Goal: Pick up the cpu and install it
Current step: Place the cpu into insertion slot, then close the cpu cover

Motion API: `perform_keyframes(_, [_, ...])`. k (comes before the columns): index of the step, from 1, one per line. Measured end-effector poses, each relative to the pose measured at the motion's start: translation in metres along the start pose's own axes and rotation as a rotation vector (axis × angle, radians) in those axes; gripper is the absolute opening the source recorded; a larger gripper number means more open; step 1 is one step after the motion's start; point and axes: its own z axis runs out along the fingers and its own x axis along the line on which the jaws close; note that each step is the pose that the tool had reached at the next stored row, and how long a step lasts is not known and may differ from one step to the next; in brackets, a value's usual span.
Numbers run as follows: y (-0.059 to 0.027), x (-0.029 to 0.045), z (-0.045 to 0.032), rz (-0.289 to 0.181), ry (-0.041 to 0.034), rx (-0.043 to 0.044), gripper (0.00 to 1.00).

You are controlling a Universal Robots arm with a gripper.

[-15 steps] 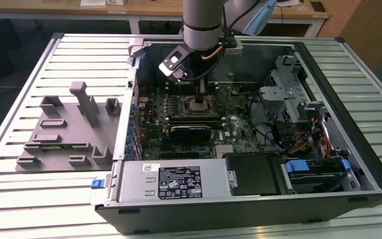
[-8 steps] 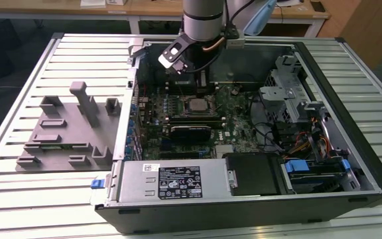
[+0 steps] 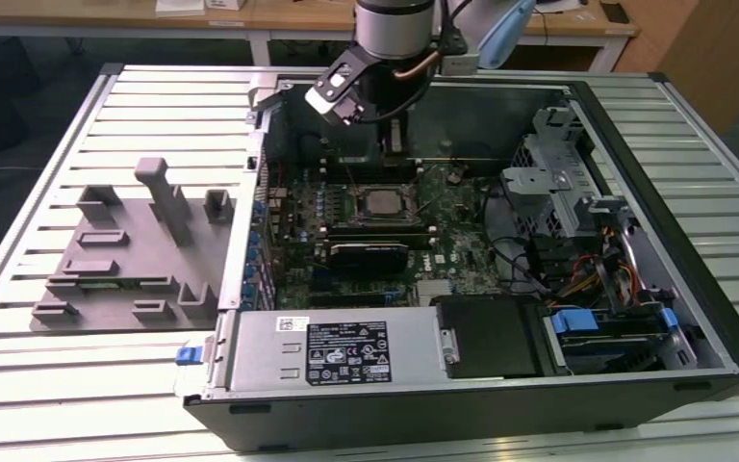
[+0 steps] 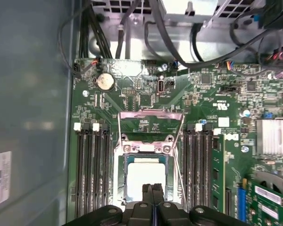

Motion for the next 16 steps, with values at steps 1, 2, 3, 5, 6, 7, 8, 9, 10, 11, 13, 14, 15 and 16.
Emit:
perform_keyframes(1, [0.0001, -0.0001, -0.0024, 0.000, 0.0000, -0.0013, 0.11])
perform_keyframes(2, [0.0003, -0.0002, -0.0045, 0.000, -0.0001, -0.0025, 0.11])
perform_keyframes(3, [0.0004, -0.0002, -0.0059, 0.000, -0.0001, -0.0032, 0.11])
perform_keyframes(5, [0.0004, -0.0002, -0.0062, 0.000, 0.0000, -0.0041, 0.11])
perform_keyframes(6, [0.0004, -0.0002, -0.0062, 0.000, 0.0000, -0.0042, 0.11])
perform_keyframes(7, [0.0004, -0.0002, -0.0063, 0.000, -0.0002, -0.0042, 0.11])
perform_keyframes(8, [0.0004, -0.0002, -0.0063, 0.000, -0.0001, -0.0044, 0.11])
perform_keyframes(9, [0.0004, -0.0002, -0.0063, 0.000, -0.0001, -0.0044, 0.11])
perform_keyframes(10, [0.0004, -0.0002, -0.0063, 0.000, -0.0001, -0.0044, 0.11])
perform_keyframes(11, [0.0004, -0.0002, -0.0063, 0.000, -0.0001, -0.0044, 0.11])
perform_keyframes(13, [0.0004, -0.0002, -0.0063, 0.000, -0.0002, -0.0044, 0.11])
perform_keyframes(14, [0.0004, -0.0002, -0.0063, 0.000, -0.0001, -0.0044, 0.11])
perform_keyframes(15, [0.0004, -0.0002, -0.0063, 0.000, -0.0001, -0.0044, 0.11])
perform_keyframes(16, [0.0004, -0.0002, -0.0063, 0.000, -0.0002, -0.0045, 0.11])
